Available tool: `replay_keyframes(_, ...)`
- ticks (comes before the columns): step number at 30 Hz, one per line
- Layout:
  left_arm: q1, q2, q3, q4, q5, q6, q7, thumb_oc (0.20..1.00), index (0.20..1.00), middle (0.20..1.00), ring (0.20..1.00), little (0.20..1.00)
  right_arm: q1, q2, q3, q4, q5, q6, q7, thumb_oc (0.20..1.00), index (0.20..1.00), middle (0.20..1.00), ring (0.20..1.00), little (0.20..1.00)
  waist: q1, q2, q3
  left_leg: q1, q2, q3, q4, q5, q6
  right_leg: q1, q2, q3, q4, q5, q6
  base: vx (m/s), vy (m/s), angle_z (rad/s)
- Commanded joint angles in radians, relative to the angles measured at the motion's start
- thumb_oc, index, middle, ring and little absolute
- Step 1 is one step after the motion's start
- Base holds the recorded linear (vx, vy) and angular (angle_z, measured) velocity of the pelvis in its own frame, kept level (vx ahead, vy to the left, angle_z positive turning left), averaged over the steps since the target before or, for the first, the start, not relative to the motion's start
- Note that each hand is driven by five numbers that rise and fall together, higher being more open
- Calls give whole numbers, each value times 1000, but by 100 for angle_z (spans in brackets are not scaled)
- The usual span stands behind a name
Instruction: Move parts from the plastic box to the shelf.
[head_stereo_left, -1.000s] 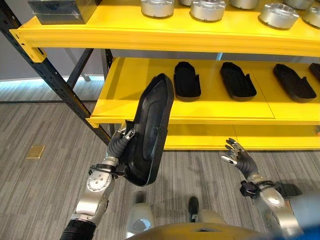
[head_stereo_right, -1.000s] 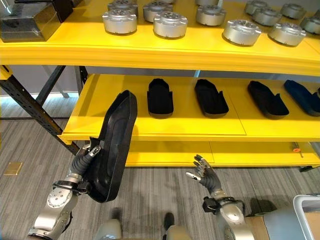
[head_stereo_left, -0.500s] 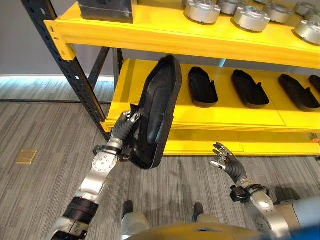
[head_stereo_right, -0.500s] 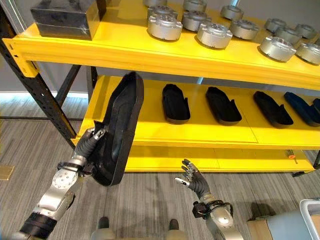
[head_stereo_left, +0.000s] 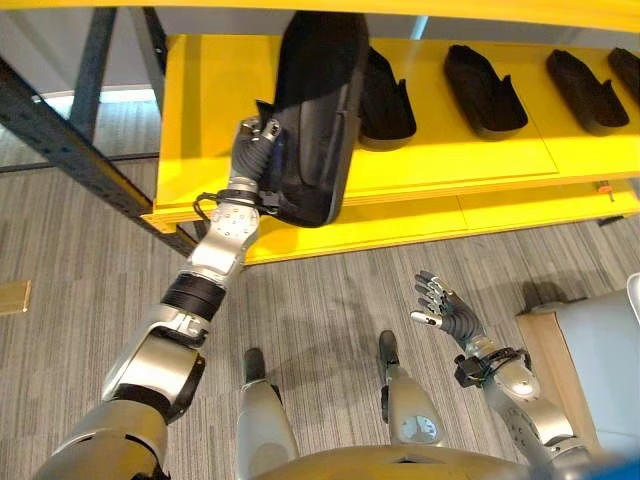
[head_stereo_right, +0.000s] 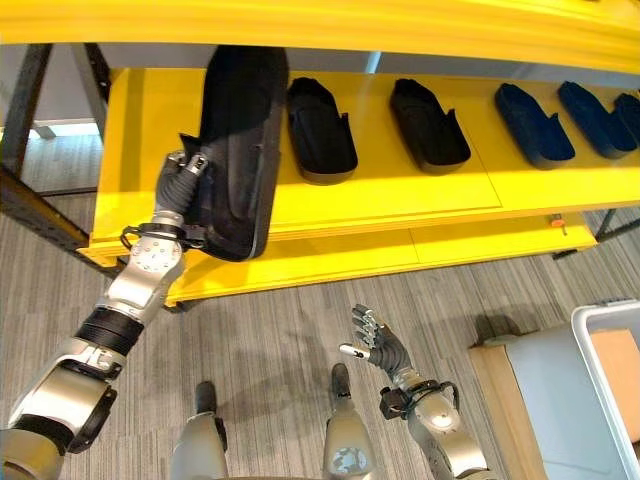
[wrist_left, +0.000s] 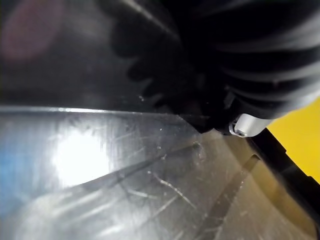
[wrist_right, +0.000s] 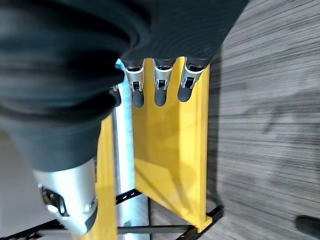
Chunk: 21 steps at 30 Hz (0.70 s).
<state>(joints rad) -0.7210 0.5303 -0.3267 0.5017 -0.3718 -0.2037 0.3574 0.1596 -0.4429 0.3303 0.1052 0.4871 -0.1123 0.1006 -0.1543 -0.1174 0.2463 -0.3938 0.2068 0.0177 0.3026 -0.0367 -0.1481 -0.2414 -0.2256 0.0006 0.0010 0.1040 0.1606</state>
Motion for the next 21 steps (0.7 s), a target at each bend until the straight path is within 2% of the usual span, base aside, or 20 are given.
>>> replay_keyframes(1,-192,96,52,117,-63,-70,44,200,200,200,200,200,-32,-50,-12,-79,30,-44,6,1000,1000,1000,1000,1000,-3,26,19,-30,-31,43,-25,32,59,21,-19,-24,122,-106,27,-25,23,-8)
replay_keyframes(8,-291,188,56,235,-125,-80,65,200,200,200,200,200,-27,-56,-1,-78,50,-48,12,1000,1000,1000,1000,1000,-11,17,30,-69,-25,38,19,14,57,-10,-11,-21,146,-112,30,-6,2,-6)
replay_keyframes(11,-395,245,25,370,-175,-70,59,200,200,200,200,200,-28,-71,10,-82,68,-53,15,1000,1000,1000,1000,1000,-23,10,37,-106,-21,35,72,-7,56,-38,-5,-14,176,-121,32,-17,7,-2)
replay_keyframes(16,-467,271,6,490,-246,-59,33,200,200,200,200,200,-29,-78,24,-77,87,-53,22,1000,1000,1000,1000,1000,-29,4,36,-134,-15,31,110,-26,58,-62,0,-6,196,-126,33,-6,3,-1)
replay_keyframes(21,-570,304,-18,624,-288,-16,19,200,200,200,200,200,-27,-88,40,-87,108,-48,22,1000,1000,1000,1000,1000,-40,-12,32,-199,-7,25,164,-47,62,-106,5,-2,216,-125,36,-26,10,-2)
